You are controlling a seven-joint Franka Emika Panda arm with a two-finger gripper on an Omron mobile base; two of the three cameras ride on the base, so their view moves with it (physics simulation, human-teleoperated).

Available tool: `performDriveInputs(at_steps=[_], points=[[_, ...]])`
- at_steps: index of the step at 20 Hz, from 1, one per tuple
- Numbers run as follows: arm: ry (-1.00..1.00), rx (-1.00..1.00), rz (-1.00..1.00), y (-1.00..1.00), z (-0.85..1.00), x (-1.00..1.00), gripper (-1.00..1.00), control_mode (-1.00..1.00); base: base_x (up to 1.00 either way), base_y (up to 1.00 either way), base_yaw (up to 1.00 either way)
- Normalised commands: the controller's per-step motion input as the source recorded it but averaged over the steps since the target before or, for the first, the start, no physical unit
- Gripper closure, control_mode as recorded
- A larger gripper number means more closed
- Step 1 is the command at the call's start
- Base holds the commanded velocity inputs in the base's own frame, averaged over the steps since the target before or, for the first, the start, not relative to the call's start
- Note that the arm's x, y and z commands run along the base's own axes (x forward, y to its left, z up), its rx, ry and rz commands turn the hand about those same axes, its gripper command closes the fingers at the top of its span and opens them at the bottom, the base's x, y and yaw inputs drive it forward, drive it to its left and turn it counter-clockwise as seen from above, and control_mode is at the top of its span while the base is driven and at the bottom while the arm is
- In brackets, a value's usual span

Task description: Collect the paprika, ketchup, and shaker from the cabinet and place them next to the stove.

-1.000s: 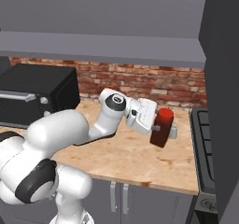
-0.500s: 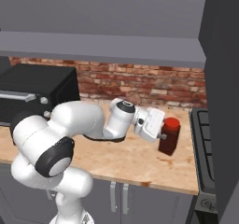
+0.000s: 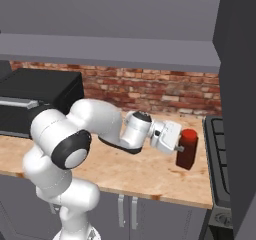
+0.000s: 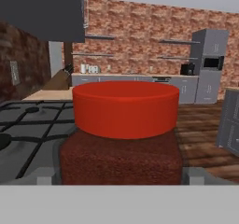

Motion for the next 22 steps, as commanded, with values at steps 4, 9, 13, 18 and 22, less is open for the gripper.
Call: performDriveInputs(at_steps=[4,9,13,18,22], points=[[0.0,0.0,0.0,-0.22,-0.23,-0.03,1.0,-1.0,0.0,0.0,0.0],[-0.01,0.0,0.02,-0.11,-0.16,-0.09,1.0,-1.0,0.0,0.0,0.0],[-0.06,0.0,0.07,-0.03,-0.16,0.0,1.0,-1.0,0.0,0.0,0.0],[-0.11,0.0,0.09,-0.01,-0.19,0.0,1.0,-1.0,0.0,0.0,0.0],[-0.13,0.0,0.07,-0.01,-0.23,0.0,1.0,-1.0,0.0,0.0,0.0]])
